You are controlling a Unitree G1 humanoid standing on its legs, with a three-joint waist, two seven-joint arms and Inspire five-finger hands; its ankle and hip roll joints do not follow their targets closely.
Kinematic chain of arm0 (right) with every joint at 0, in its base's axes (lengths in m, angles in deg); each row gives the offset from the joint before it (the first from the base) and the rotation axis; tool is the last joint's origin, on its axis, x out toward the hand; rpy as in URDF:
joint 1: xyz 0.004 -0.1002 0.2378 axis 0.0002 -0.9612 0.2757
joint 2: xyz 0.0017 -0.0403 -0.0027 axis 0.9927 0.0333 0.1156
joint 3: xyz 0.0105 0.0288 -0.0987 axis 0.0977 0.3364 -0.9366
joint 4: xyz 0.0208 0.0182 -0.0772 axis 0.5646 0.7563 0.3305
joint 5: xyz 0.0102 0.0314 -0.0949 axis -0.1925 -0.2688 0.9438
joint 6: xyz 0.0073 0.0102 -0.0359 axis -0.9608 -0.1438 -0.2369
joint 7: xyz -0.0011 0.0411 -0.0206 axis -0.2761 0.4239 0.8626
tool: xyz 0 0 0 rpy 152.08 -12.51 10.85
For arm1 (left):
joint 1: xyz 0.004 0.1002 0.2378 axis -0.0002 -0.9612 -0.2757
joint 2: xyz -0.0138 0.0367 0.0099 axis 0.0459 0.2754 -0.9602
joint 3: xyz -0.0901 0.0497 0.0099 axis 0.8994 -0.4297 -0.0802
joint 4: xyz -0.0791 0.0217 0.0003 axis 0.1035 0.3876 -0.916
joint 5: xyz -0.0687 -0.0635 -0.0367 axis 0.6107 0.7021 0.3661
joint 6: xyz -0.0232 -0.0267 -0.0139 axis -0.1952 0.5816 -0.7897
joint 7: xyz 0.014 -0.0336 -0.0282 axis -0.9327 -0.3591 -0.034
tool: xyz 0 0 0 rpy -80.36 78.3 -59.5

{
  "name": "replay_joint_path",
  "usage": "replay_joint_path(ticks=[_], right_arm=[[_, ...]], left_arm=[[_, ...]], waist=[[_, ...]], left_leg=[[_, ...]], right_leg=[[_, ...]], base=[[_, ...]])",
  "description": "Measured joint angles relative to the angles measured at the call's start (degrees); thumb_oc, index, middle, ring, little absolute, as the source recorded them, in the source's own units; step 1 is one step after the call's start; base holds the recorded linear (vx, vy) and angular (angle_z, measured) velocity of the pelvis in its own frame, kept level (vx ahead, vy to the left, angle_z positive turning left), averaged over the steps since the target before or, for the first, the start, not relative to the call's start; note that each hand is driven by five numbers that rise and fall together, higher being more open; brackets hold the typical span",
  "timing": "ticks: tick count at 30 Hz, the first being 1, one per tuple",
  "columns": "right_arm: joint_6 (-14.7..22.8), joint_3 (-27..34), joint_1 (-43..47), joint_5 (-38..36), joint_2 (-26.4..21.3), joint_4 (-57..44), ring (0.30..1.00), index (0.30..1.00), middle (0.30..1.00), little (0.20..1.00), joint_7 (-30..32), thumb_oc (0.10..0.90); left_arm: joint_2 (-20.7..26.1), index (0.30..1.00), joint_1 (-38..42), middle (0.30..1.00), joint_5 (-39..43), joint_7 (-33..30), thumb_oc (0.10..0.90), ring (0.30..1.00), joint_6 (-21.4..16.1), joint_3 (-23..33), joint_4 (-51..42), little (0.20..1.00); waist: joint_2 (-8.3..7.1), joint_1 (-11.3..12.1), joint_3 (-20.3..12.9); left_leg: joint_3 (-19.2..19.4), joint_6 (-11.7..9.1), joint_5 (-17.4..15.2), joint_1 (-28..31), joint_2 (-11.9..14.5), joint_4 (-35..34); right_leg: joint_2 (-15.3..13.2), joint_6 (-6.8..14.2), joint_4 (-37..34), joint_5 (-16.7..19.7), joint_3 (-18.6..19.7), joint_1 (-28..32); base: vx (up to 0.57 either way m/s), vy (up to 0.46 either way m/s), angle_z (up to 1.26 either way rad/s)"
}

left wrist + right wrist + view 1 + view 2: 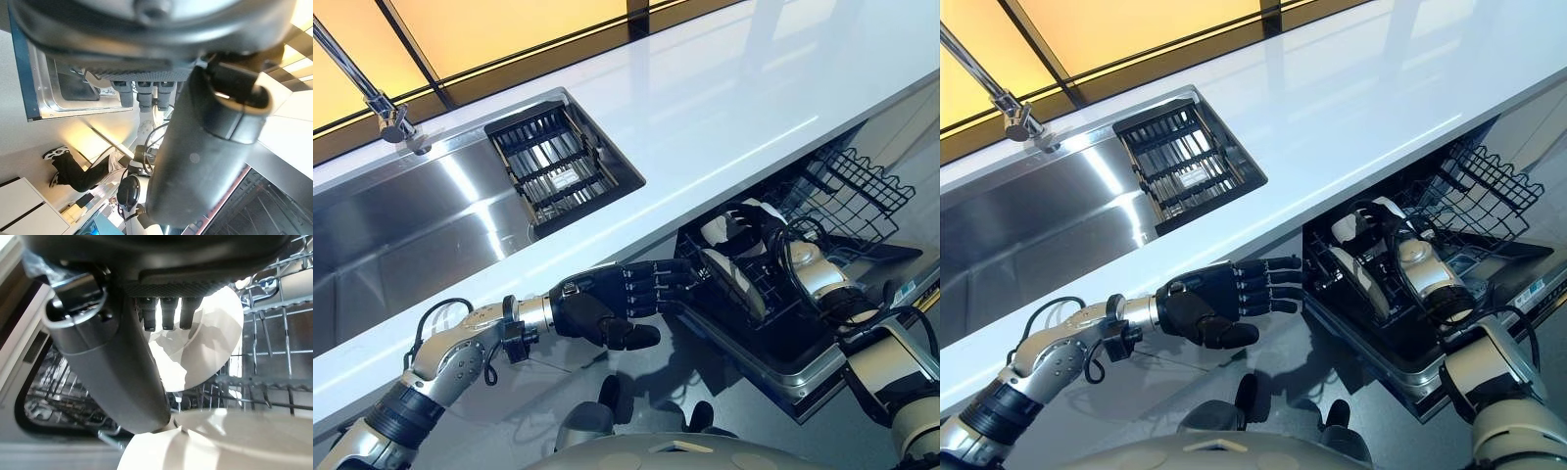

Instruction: Pick up plates and place into dishwasher.

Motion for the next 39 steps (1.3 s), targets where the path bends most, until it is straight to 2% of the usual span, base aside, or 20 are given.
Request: replay_joint_path(ticks=[8, 16, 23, 28, 33, 39], right_arm=[[-0.7, 2.4, -1.7, 0.4, -0.1, -0.9, 0.900, 0.900, 0.900, 0.900, 2.9, 0.800], [-0.4, 5.6, -4.8, 2.9, -3.4, -4.2, 0.900, 0.900, 0.900, 0.900, 7.7, 0.800], [5.6, 11.5, -7.5, 4.2, -5.8, -12.8, 0.900, 0.900, 0.900, 0.900, 14.4, 0.800], [8.1, 13.7, -9.3, 6.3, -7.7, -18.3, 0.900, 0.900, 0.900, 0.900, 15.8, 0.800], [8.6, 16.2, -10.2, 7.3, -8.3, -18.9, 0.900, 0.900, 0.900, 0.900, 16.2, 0.800], [8.9, 16.4, -10.3, 7.5, -9.7, -18.8, 0.900, 0.900, 0.900, 0.900, 16.8, 0.800]], left_arm=[[0.4, 0.900, -0.8, 0.900, 0.0, 1.1, 0.800, 0.900, 0.0, 0.7, 0.0, 0.900], [1.6, 0.900, -3.0, 0.900, 0.1, 1.7, 0.800, 0.900, 0.0, 2.5, -2.5, 0.900], [1.9, 0.900, -5.6, 0.900, 0.2, 2.4, 0.800, 0.900, 0.0, 4.4, -4.1, 0.900], [3.2, 0.900, -6.6, 0.900, 1.3, 2.5, 0.800, 0.900, 0.0, 4.8, -4.2, 0.900], [3.1, 0.900, -7.7, 0.900, 4.9, 3.5, 0.800, 0.900, 0.0, 5.8, -4.3, 0.900], [2.9, 0.900, -10.3, 0.900, 5.2, 9.6, 0.800, 0.900, 0.4, 6.0, -3.0, 0.900]], waist=[[-0.10, -0.2, 0.1], [-0.38, -0.7, 0.3], [-0.43, -2.7, 0.4], [-0.48, -3.7, 0.4], [-0.51, -3.8, 0.4], [-0.50, -4.8, 0.4]], left_leg=[[0.6, 0.1, -0.1, 0.0, 0.0, 0.0], [1.3, 0.2, -0.4, 0.0, 0.0, 0.0], [2.4, 0.3, -0.8, 0.4, 0.1, 0.0], [2.8, 0.3, -1.0, 0.5, 0.0, 0.0], [3.2, 0.4, -1.3, 0.5, 0.0, 0.0], [3.9, 0.5, -1.6, 0.5, 0.0, 0.0]], right_leg=[[0.0, 0.1, -0.2, -0.1, 0.6, -0.3], [0.0, 0.1, -0.2, 0.0, 1.6, -0.7], [0.0, 0.1, -0.2, -0.1, 2.7, -0.9], [0.0, 0.1, -0.2, -0.1, 3.3, -1.0], [0.0, 0.2, -0.3, -0.1, 4.0, -1.4], [0.1, 0.2, 0.0, -0.1, 5.0, -1.7]], base=[[0.00, 0.003, -0.03], [0.01, 0.004, -0.04], [0.01, 0.031, -0.07], [0.00, 0.013, -0.03], [0.00, 0.010, -0.06], [0.00, 0.018, -0.06]])
